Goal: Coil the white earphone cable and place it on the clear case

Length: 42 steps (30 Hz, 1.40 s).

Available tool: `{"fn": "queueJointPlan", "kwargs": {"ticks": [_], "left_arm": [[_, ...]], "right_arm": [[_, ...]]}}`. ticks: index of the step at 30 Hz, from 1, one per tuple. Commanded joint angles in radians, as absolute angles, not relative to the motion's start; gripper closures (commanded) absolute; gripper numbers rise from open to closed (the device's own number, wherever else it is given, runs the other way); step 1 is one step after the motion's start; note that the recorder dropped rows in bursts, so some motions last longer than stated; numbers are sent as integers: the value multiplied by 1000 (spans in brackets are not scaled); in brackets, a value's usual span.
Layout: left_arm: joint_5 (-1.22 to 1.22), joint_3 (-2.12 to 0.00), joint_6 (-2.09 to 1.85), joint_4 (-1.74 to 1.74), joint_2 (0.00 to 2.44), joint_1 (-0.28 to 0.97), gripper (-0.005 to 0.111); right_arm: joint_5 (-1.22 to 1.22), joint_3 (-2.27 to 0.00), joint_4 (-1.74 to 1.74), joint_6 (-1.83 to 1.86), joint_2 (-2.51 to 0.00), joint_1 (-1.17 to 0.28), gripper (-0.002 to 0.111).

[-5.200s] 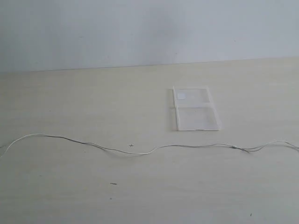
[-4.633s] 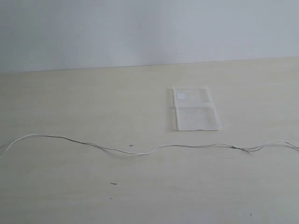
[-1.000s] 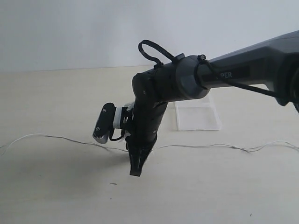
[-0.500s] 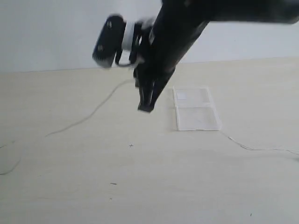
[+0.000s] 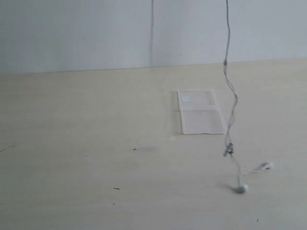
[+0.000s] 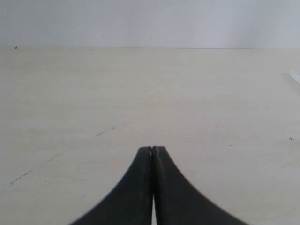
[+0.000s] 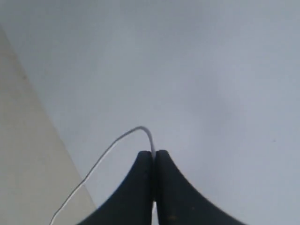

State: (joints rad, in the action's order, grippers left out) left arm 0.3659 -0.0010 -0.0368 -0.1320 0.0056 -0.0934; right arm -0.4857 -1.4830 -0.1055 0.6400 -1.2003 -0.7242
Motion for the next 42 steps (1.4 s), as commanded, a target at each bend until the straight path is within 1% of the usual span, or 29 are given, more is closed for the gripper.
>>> {"fn": "queueJointPlan", "kwargs": {"ticks": [1, 15, 20, 27, 30, 32, 39, 42], "left_arm": [[361, 0, -30, -141, 0, -95, 107], [361, 0, -30, -141, 0, -95, 107], [350, 0, -30, -136, 0, -93, 107], [233, 0, -30, -136, 0, -93, 107], [55, 0, -23, -134, 0, -93, 107], [6, 0, -21, -135, 0, -93, 107], [-36, 0, -16, -147, 0, -93, 107], [-50, 0, 32, -255, 0, -93, 107]], "right_arm": [[-404, -1485, -112, 635, -1164, -721, 108], [-487, -1646, -112, 616, -1211, -721, 108], [-493, -1669, -111, 599, -1221, -721, 108], [-523, -1695, -109, 601, -1224, -721, 108], [-532, -1695, -109, 601, -1224, -721, 108], [-525, -1695, -109, 601, -1224, -721, 108], [-523, -1695, -111, 601, -1224, -721, 108], [-525, -1695, -104, 598, -1224, -721, 108]]}}
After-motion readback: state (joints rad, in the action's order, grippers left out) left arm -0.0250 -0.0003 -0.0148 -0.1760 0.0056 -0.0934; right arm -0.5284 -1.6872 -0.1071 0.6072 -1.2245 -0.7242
